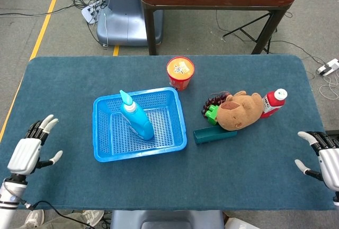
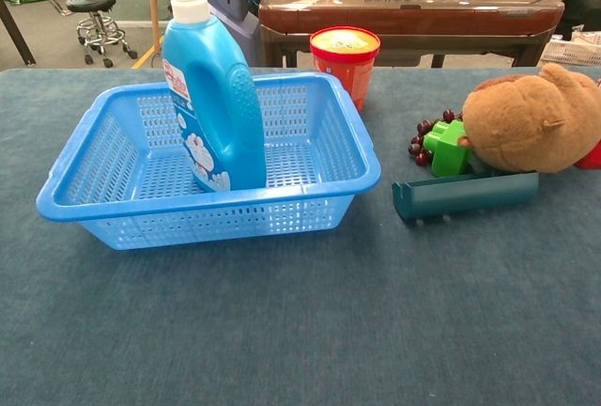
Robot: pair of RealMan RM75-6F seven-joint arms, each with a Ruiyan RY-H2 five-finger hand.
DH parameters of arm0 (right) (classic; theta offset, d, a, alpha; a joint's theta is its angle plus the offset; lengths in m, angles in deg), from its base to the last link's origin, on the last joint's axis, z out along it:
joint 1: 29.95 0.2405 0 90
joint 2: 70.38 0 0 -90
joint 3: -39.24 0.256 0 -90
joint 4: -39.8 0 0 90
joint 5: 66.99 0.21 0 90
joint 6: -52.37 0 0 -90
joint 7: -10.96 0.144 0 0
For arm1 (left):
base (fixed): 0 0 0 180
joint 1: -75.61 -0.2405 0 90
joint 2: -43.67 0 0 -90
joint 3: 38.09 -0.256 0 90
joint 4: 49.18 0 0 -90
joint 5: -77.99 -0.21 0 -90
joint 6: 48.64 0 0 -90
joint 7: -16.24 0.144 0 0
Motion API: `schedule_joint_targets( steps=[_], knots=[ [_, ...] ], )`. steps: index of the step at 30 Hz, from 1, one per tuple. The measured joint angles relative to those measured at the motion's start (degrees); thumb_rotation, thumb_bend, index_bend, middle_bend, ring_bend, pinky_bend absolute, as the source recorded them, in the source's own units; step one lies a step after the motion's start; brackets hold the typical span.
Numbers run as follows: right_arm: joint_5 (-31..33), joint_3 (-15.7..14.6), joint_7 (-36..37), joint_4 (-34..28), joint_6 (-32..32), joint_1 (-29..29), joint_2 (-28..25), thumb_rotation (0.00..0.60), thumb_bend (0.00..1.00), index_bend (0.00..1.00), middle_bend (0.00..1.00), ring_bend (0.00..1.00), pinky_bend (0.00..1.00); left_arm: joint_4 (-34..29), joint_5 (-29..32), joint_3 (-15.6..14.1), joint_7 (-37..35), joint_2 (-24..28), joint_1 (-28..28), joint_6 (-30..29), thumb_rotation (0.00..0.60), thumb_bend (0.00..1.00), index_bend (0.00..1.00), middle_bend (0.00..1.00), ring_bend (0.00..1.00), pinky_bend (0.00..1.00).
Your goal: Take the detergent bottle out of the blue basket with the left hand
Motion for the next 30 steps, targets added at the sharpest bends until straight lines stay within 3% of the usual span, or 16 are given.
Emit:
schedule_joint_targets(
  steps=[6, 18, 30],
  knots=[
    [-0.37, -0.34, 0.01, -0.25, -0.13, -0.11, 0.24, 0.600, 0.17, 0.25, 0.28, 0.21, 0.32, 1.30, 0.06, 1.96, -7.35, -0.23, 6.61, 7.04, 0.600, 0.32, 0.00, 0.00, 0.00, 0.00],
    [-0.60, -0.46, -0.69, -0.65, 0.18, 0.17, 0.28, 0.600, 0.17, 0.25, 0.28, 0.21, 0.32, 4.68, 3.49, 4.59, -14.14, -4.50, 16.74, 18.46, 0.600, 0.32, 0.00, 0.00, 0.00, 0.00],
    [-0.09, -0.42, -1.35, -1.11, 0.12, 0.06, 0.15, 0.600, 0.17, 0.25, 0.28, 0.21, 0.32, 12.19, 4.21, 6.09, -26.80, -9.46, 24.80, 26.16, 0.600, 0.32, 0.00, 0.00, 0.00, 0.00]
  ],
)
